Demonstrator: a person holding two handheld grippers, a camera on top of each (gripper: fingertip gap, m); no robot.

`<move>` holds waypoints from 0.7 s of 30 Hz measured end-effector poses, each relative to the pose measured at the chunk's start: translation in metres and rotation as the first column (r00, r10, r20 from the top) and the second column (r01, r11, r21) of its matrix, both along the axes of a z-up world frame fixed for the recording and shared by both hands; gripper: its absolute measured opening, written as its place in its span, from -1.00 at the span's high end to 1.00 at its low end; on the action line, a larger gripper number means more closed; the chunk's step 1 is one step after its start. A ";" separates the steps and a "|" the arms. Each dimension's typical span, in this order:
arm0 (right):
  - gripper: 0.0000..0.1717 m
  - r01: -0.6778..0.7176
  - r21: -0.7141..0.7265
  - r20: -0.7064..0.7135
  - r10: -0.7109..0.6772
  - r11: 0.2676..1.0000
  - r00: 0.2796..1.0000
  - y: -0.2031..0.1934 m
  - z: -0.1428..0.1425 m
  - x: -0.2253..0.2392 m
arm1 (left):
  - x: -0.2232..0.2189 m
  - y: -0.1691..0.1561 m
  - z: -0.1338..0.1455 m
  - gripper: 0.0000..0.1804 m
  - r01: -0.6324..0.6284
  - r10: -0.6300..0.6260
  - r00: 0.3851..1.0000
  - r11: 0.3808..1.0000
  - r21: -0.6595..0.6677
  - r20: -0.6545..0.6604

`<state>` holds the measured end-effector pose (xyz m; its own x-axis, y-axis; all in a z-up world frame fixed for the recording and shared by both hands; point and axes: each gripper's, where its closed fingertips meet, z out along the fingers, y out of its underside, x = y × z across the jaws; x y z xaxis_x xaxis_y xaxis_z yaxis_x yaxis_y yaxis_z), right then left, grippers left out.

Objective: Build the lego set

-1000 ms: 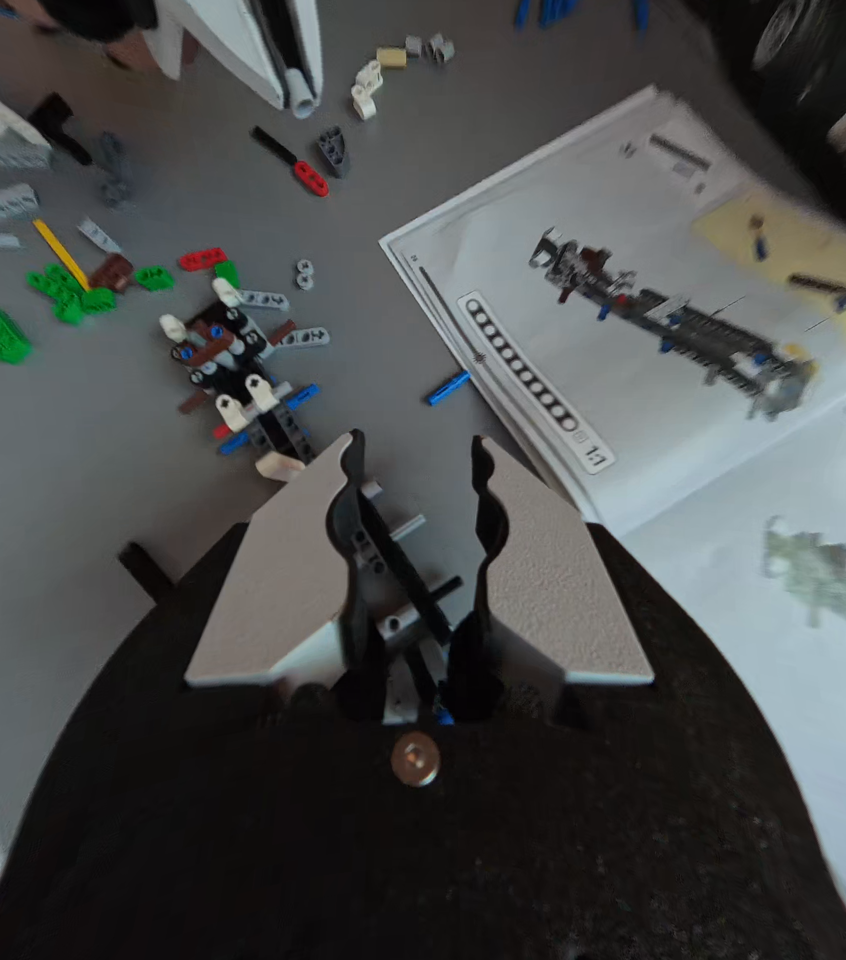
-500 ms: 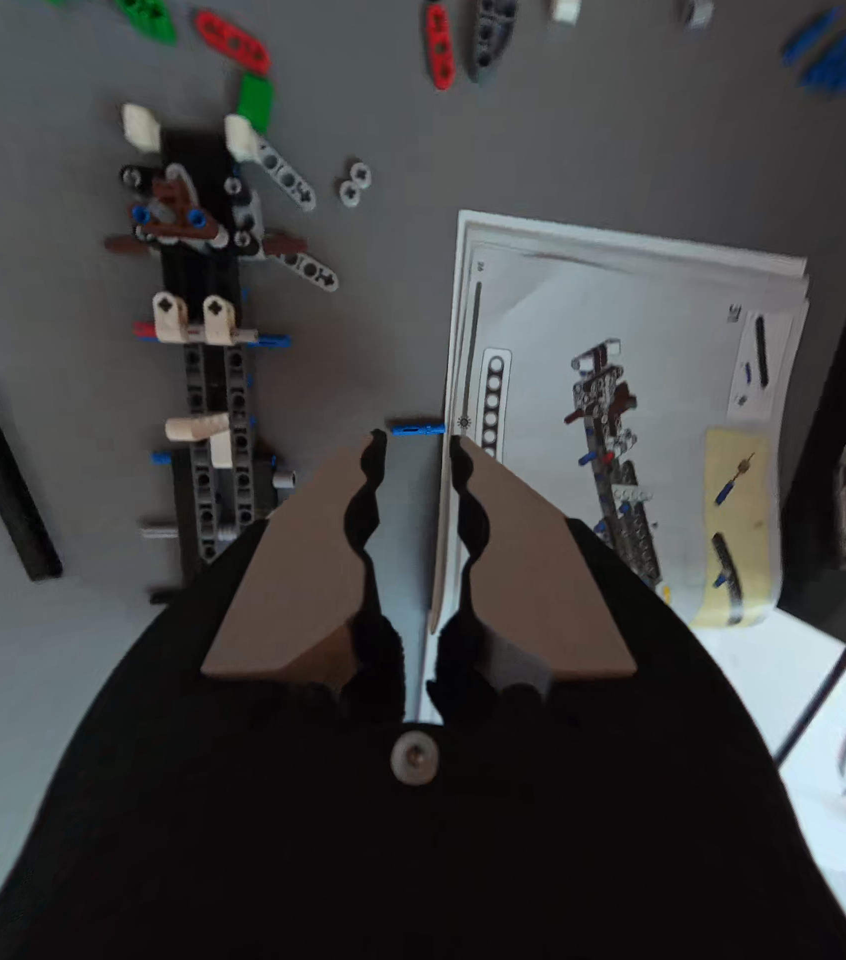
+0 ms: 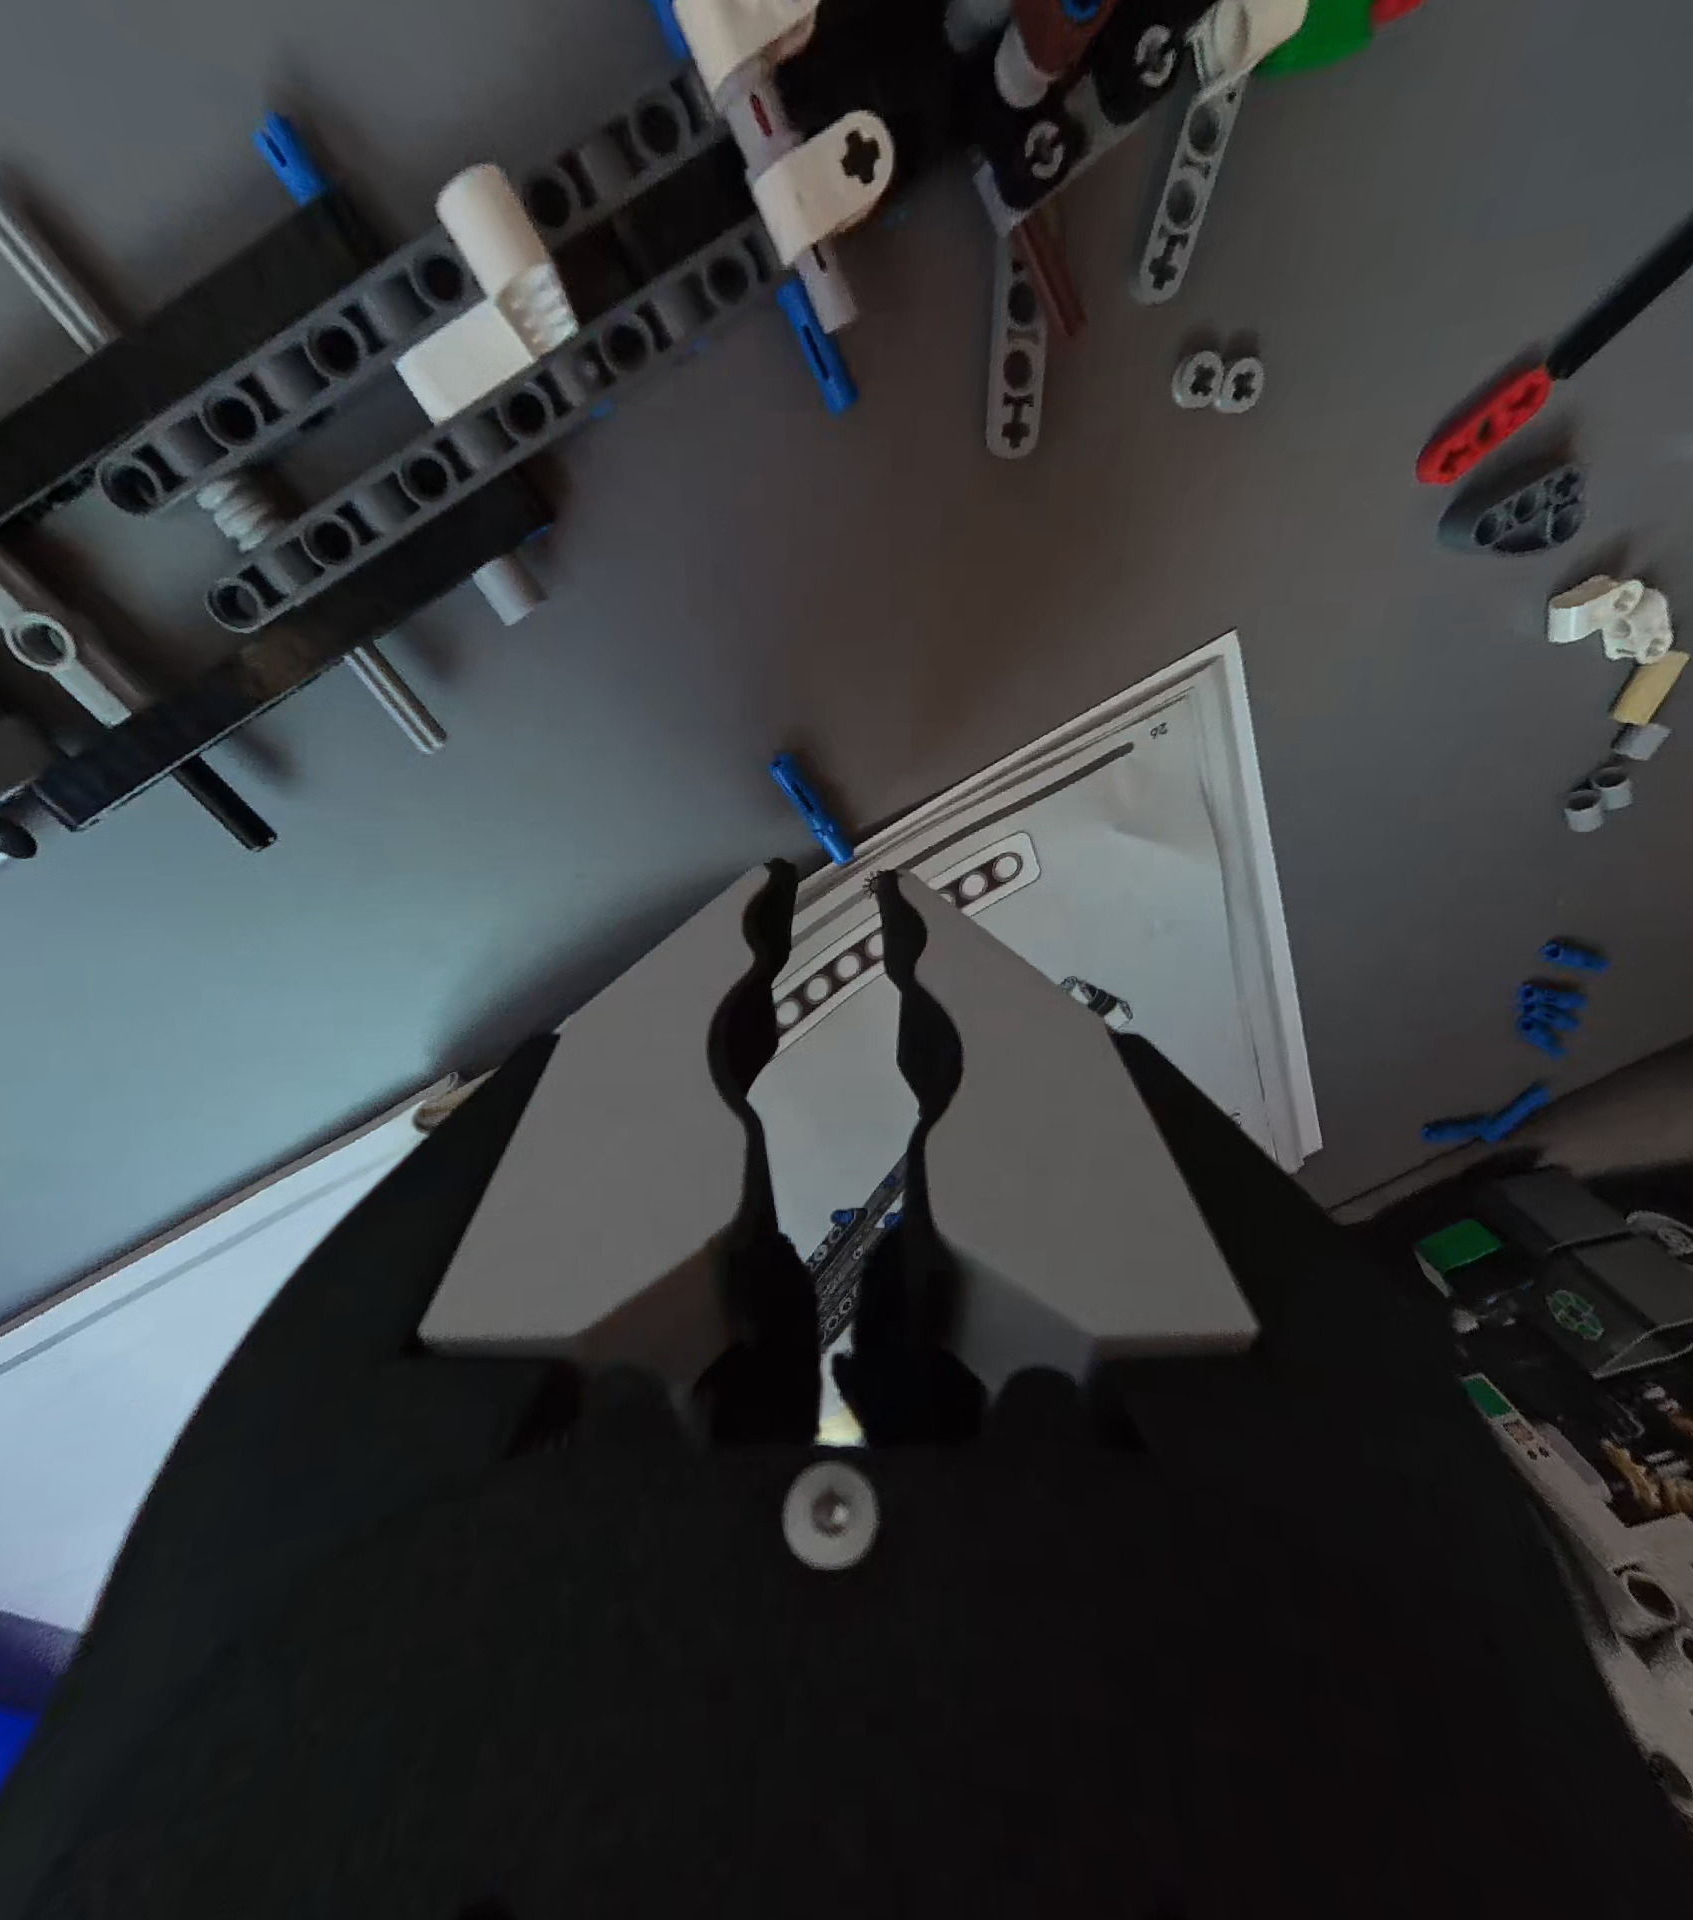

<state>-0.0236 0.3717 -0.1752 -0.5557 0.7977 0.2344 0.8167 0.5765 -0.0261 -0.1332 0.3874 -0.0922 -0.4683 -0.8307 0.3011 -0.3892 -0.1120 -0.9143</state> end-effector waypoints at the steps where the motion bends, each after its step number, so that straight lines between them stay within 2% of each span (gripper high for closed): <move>1: 0.82 -0.007 -0.024 -0.009 0.006 1.000 1.000 0.000 0.000 -0.002 | 0.000 -0.001 0.000 0.95 0.010 -0.010 1.000 1.000 -0.013 -0.004; 5: 0.85 -0.032 -0.137 -0.011 0.031 0.990 0.999 -0.006 -0.007 -0.009 | -0.002 -0.003 -0.002 0.94 0.034 -0.034 0.999 0.999 -0.029 -0.010; 10: 0.89 -0.042 -0.206 -0.024 0.037 0.978 0.999 -0.003 -0.011 -0.007 | -0.004 -0.004 -0.001 0.95 0.050 -0.051 0.999 0.998 -0.042 -0.009; 14: 0.96 -0.035 -0.207 -0.064 0.022 0.978 0.998 -0.006 -0.011 -0.006 | -0.004 -0.001 -0.004 0.94 0.048 -0.048 0.999 0.998 -0.048 -0.019; 17: 0.97 0.056 -0.216 -0.097 -0.078 0.975 0.992 -0.005 -0.011 -0.005 | -0.002 0.001 -0.005 0.95 0.035 -0.036 0.999 0.998 -0.050 -0.018; 21: 0.97 0.307 -0.226 -0.153 -0.345 0.925 0.926 -0.001 -0.004 -0.011 | 0.002 0.008 -0.004 0.95 -0.029 0.029 1.000 1.000 -0.008 -0.007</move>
<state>-0.0342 0.3704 -0.1795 -0.2187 0.9671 0.1299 0.9274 0.2474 -0.2806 -0.1307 0.3958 -0.0963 -0.4423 -0.8412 0.3111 -0.3920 -0.1307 -0.9106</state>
